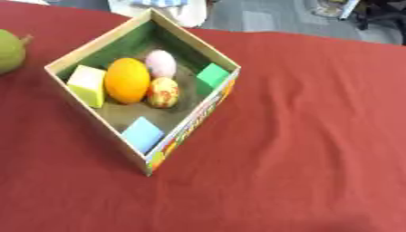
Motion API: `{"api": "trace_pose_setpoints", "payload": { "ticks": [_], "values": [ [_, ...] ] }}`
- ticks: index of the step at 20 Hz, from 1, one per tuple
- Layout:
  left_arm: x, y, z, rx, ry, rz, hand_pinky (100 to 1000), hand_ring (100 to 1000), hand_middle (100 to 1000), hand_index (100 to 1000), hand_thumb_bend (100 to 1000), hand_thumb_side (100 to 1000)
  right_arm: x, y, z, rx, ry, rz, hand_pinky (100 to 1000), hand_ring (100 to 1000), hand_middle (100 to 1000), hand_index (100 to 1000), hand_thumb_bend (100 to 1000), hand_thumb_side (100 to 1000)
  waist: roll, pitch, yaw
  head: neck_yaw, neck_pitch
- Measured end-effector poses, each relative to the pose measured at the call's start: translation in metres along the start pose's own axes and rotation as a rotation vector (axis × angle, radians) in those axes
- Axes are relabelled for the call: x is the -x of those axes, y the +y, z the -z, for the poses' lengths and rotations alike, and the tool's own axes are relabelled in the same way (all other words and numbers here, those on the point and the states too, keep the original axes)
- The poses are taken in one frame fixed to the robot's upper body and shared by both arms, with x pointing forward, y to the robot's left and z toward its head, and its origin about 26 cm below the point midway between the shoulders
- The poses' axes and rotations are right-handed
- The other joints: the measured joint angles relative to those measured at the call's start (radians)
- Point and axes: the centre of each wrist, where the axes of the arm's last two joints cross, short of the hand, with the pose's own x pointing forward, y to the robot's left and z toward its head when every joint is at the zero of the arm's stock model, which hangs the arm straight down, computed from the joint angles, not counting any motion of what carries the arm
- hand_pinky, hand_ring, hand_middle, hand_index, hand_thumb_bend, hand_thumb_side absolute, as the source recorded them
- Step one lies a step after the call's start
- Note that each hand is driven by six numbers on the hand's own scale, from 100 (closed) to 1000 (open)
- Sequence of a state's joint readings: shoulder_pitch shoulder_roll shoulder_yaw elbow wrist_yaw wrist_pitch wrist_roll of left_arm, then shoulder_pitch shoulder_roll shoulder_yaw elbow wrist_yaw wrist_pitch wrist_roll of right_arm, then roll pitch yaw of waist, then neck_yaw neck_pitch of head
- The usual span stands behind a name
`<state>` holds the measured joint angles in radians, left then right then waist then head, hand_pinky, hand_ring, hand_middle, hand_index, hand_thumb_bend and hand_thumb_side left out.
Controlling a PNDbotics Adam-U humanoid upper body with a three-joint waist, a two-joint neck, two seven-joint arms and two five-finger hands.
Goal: Pick up objects on the table and place them in the box.
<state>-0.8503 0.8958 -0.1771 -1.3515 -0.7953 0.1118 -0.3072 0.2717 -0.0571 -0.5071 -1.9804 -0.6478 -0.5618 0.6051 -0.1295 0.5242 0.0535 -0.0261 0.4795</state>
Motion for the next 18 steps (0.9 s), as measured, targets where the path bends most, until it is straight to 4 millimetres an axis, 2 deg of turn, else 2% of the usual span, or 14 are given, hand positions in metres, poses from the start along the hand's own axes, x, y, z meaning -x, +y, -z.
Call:
{"api": "trace_pose_setpoints", "payload": {
  "ticks": [1, 7, 10, 16, 17, 18],
  "values": [
    [0.0013, 0.0007, 0.0006, -0.013, 0.012, 0.004, 940, 981, 903, 989, 103, 708, 0.0004, 0.0005, 0.0003, -0.002, 0.001, 0.0, 1000, 100, 665, 750, 100, 525, -0.002, 0.001, -0.001, 0.002, -0.004],
    [0.0055, 0.0013, 0.0024, -0.083, 0.067, 0.028, 908, 957, 868, 971, 100, 576, 0.0019, 0.0025, 0.0017, -0.005, -0.001, -0.001, 1000, 100, 665, 748, 100, 525, -0.007, 0.01, -0.005, 0.008, -0.019],
    [0.0063, 0.0008, 0.0027, -0.109, 0.084, 0.033, 893, 945, 853, 968, 100, 531, 0.0031, 0.0042, 0.0024, -0.008, -0.002, 0.003, 1000, 100, 665, 748, 100, 506, -0.008, 0.02, -0.005, 0.011, -0.033],
    [0.0094, 0.003, 0.0039, -0.147, 0.114, 0.027, 845, 905, 810, 938, 100, 405, 0.0051, 0.007, 0.0035, -0.006, -0.007, 0.004, 1000, 100, 664, 748, 100, 525, -0.019, 0.038, -0.01, 0.019, -0.053],
    [0.0098, 0.0033, 0.004, -0.153, 0.118, 0.025, 823, 883, 790, 925, 100, 341, 0.0054, 0.0078, 0.0029, -0.004, -0.006, 0.003, 1000, 100, 663, 748, 100, 525, -0.02, 0.04, -0.01, 0.02, -0.055],
    [0.0101, 0.0039, 0.004, -0.159, 0.121, 0.023, 816, 876, 781, 919, 100, 316, 0.0057, 0.0083, 0.0026, -0.003, -0.006, 0.003, 1000, 100, 663, 748, 100, 525, -0.021, 0.043, -0.01, 0.021, -0.059]
  ]
}}
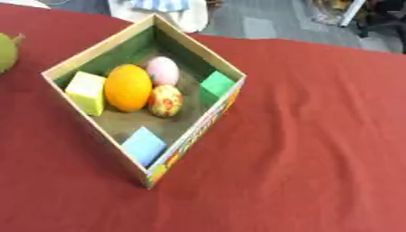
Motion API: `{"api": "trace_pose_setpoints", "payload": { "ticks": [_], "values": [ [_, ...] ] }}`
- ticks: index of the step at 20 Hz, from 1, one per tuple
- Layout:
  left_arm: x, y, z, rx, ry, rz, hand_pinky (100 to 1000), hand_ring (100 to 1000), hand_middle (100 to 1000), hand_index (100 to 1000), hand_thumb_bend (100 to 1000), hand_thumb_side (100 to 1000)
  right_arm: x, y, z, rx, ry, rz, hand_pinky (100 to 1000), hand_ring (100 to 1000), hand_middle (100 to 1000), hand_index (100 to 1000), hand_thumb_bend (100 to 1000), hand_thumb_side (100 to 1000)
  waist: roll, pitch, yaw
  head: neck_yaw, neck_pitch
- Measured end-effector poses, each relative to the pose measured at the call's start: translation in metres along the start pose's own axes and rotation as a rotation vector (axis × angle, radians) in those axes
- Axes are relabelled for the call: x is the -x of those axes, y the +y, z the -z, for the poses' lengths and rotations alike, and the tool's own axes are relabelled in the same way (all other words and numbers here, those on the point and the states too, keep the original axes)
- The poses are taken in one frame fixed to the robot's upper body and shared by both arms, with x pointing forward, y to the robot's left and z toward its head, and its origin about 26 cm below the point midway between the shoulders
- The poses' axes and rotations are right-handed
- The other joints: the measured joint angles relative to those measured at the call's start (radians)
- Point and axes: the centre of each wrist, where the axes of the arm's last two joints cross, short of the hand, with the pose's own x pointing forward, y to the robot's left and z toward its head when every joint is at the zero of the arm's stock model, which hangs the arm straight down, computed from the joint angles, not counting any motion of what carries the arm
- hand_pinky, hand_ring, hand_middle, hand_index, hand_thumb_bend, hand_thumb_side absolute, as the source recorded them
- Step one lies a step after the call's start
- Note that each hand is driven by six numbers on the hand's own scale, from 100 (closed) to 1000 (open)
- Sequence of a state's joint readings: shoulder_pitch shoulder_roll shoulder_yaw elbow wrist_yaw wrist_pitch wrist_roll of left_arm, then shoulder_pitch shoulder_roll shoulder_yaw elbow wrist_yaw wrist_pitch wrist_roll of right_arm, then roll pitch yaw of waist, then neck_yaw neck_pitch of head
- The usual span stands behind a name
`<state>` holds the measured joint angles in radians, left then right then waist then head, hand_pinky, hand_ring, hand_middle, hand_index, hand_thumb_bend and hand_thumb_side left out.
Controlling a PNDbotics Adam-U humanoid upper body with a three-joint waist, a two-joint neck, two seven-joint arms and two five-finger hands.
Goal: Pick up objects on the table and place them in the box.
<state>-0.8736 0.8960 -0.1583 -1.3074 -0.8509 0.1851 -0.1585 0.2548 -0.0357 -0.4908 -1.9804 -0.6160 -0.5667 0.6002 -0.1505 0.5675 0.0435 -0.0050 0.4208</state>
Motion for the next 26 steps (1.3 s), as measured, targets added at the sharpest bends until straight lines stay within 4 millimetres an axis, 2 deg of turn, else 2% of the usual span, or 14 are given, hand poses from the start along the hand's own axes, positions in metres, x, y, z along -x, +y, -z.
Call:
{"api": "trace_pose_setpoints", "payload": {
  "ticks": [1, 3, 12, 15, 21, 26],
  "values": [
    [0.0, 0.001, 0.0, -0.006, 0.003, -0.002, 792, 854, 753, 899, 100, 258, 0.0, 0.001, 0.0, 0.001, 0.001, 0.0, 1000, 100, 663, 747, 100, 524, 0.0, 0.004, 0.0, 0.003, -0.001],
    [0.0, 0.003, 0.001, -0.018, 0.007, -0.005, 768, 828, 714, 864, 100, 208, 0.001, 0.002, -0.001, 0.001, 0.002, 0.0, 1000, 100, 663, 747, 100, 524, -0.003, 0.007, 0.0, 0.011, -0.001],
    [-0.001, 0.007, 0.003, -0.063, 0.013, -0.013, 703, 750, 593, 748, 100, 218, 0.003, 0.006, -0.001, 0.006, 0.001, -0.001, 1000, 100, 662, 747, 100, 524, -0.006, 0.015, 0.005, 0.086, -0.002],
    [-0.001, 0.008, 0.004, -0.079, 0.007, -0.027, 661, 684, 537, 690, 100, 241, 0.003, 0.006, -0.001, 0.006, 0.002, -0.001, 1000, 100, 662, 746, 100, 524, -0.006, 0.015, 0.005, 0.104, -0.006],
    [-0.007, 0.006, 0.004, -0.106, -0.037, -0.082, 599, 607, 493, 637, 100, 254, 0.004, 0.007, -0.002, 0.008, 0.005, 0.003, 1000, 100, 660, 746, 100, 523, -0.006, 0.015, 0.005, 0.113, -0.009],
    [-0.015, 0.007, 0.003, -0.158, -0.065, -0.119, 525, 535, 437, 570, 100, 194, 0.004, 0.007, -0.002, 0.001, 0.011, 0.008, 1000, 100, 660, 746, 100, 523, -0.006, 0.014, 0.004, 0.108, -0.009]
  ]
}}
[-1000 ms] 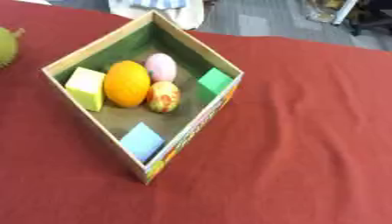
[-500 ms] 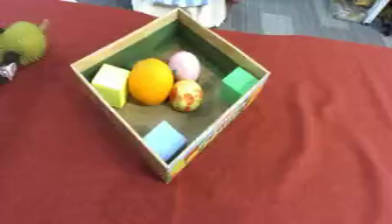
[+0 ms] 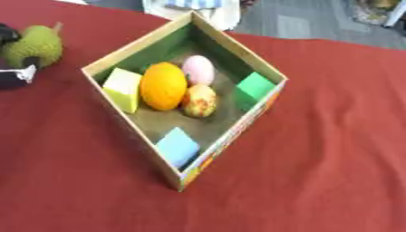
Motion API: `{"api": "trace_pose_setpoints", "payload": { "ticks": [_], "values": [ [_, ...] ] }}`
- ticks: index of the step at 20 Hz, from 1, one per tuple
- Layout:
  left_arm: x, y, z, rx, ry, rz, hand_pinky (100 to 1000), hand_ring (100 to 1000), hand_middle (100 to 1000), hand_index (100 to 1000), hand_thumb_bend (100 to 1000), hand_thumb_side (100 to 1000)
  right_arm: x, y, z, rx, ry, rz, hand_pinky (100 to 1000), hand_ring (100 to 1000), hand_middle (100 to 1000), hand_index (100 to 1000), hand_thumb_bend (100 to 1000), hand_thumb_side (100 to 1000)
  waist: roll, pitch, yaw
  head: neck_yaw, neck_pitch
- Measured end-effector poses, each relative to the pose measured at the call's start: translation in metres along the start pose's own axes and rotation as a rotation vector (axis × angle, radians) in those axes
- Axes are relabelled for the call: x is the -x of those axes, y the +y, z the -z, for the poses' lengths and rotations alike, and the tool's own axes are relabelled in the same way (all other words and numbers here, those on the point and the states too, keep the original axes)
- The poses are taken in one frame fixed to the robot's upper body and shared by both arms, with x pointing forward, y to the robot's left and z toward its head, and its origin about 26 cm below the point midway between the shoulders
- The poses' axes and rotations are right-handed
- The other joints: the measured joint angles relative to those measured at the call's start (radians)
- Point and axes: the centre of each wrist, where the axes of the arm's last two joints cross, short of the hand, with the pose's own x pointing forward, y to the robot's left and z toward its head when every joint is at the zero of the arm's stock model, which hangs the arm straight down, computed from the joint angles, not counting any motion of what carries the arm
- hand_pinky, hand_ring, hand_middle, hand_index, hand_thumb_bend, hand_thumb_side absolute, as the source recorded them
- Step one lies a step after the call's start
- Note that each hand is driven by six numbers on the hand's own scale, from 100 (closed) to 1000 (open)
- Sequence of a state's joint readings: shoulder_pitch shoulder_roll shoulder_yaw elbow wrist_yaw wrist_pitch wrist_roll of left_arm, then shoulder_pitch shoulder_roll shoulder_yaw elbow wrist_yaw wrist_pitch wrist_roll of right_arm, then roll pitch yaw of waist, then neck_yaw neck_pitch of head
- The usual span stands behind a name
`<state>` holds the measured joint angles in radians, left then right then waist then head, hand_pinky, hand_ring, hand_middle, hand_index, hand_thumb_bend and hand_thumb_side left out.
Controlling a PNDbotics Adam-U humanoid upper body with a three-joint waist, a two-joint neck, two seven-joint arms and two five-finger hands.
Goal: Pick up objects on the table and place them in the box.
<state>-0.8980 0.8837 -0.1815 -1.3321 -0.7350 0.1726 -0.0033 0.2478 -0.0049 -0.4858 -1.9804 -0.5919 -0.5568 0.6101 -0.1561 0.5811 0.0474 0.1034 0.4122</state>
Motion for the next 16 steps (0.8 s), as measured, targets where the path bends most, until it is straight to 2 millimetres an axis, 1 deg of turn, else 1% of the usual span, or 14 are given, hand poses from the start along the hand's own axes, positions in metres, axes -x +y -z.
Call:
{"api": "trace_pose_setpoints", "payload": {
  "ticks": [3, 5, 6, 7, 12, 16],
  "values": [
    [-0.007, 0.0, -0.001, -0.047, -0.019, -0.02, 495, 521, 420, 551, 100, 112, -0.001, 0.0, -0.002, -0.002, 0.008, 0.003, 1000, 100, 659, 746, 100, 523, 0.0, 0.0, -0.002, -0.006, 0.003],
    [-0.012, 0.0, -0.001, -0.074, -0.035, -0.03, 487, 521, 425, 556, 100, 100, -0.001, -0.001, -0.003, -0.002, 0.011, 0.007, 1000, 100, 659, 745, 100, 523, 0.0, -0.001, -0.002, -0.013, 0.01],
    [-0.015, 0.001, -0.002, -0.084, -0.046, -0.036, 482, 520, 429, 559, 100, 131, -0.001, -0.001, -0.003, -0.003, 0.012, 0.007, 1000, 100, 659, 745, 100, 523, 0.0, -0.004, -0.001, -0.017, 0.016],
    [-0.018, 0.001, -0.003, -0.09, -0.06, -0.043, 482, 520, 429, 559, 100, 100, -0.002, -0.002, -0.003, -0.004, 0.014, 0.007, 1000, 100, 659, 745, 100, 523, 0.0, -0.009, 0.001, -0.022, 0.02],
    [-0.035, 0.008, -0.009, -0.116, -0.128, -0.087, 471, 512, 433, 562, 100, 100, -0.004, -0.005, -0.005, -0.007, 0.023, 0.013, 1000, 100, 658, 744, 100, 523, 0.0, -0.041, 0.008, -0.046, 0.047],
    [-0.047, 0.018, -0.014, -0.137, -0.185, -0.119, 467, 509, 432, 562, 100, 100, -0.007, -0.01, -0.006, -0.016, 0.031, 0.017, 1000, 100, 659, 745, 100, 523, 0.001, -0.077, 0.014, -0.065, 0.072]
  ]
}}
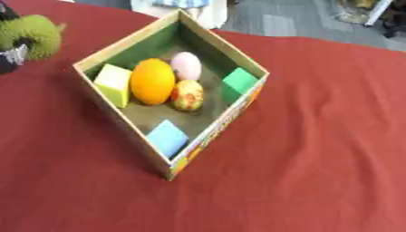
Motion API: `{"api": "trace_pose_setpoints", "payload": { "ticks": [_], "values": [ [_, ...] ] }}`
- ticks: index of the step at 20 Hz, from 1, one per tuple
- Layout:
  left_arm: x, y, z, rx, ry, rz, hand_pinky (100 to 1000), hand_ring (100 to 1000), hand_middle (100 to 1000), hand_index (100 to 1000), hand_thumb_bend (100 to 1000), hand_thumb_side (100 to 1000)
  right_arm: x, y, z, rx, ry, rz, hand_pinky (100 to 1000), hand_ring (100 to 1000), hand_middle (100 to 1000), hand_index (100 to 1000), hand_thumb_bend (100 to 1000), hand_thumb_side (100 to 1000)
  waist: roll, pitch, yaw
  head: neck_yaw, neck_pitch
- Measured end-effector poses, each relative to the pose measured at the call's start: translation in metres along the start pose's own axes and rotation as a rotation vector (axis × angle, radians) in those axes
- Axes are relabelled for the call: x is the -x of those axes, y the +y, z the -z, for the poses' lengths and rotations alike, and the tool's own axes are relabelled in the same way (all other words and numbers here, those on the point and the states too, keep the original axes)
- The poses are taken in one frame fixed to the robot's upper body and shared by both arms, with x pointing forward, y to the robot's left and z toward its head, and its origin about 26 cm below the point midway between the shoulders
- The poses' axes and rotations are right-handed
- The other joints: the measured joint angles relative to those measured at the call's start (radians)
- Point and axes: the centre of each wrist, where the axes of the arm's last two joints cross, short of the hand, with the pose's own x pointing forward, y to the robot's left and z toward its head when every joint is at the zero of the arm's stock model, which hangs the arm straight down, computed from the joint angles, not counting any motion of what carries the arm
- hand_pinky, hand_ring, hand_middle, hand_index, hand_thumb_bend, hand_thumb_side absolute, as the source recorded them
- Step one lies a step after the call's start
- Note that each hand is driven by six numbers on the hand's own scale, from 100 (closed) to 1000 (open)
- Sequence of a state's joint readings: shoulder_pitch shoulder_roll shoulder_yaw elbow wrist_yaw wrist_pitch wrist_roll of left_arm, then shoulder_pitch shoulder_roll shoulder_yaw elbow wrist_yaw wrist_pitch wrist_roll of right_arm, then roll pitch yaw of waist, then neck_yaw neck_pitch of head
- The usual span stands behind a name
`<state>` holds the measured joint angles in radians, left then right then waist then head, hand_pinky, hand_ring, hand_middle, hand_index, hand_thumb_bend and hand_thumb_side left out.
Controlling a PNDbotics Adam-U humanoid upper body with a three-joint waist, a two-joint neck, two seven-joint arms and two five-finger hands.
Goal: Pick up objects on the table and place them in the box.
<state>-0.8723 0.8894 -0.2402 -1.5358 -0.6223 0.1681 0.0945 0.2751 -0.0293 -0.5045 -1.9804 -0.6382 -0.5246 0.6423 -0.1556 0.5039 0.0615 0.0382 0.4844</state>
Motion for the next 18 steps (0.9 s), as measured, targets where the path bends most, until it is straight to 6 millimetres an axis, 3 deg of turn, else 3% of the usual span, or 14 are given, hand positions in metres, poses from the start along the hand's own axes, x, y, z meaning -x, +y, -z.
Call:
{"api": "trace_pose_setpoints", "payload": {
  "ticks": [4, 11, 18],
  "values": [
    [-0.02, 0.011, -0.002, -0.011, -0.087, -0.044, 469, 508, 430, 560, 100, 100, -0.004, -0.005, -0.001, -0.007, 0.004, 0.007, 1000, 100, 660, 745, 100, 523, 0.012, -0.027, 0.0, -0.022, 0.024],
    [-0.065, 0.036, -0.011, 0.0, -0.266, -0.134, 469, 502, 427, 560, 100, 100, -0.009, -0.013, -0.001, -0.027, 0.015, 0.017, 1000, 100, 660, 745, 100, 523, 0.055, -0.069, -0.046, -0.06, 0.053],
    [-0.112, 0.052, -0.018, 0.05, -0.438, -0.253, 474, 505, 430, 568, 100, 100, -0.012, -0.018, 0.003, -0.054, 0.019, 0.03, 1000, 100, 661, 746, 100, 523, 0.068, -0.097, -0.056, -0.093, 0.071]
  ]
}}
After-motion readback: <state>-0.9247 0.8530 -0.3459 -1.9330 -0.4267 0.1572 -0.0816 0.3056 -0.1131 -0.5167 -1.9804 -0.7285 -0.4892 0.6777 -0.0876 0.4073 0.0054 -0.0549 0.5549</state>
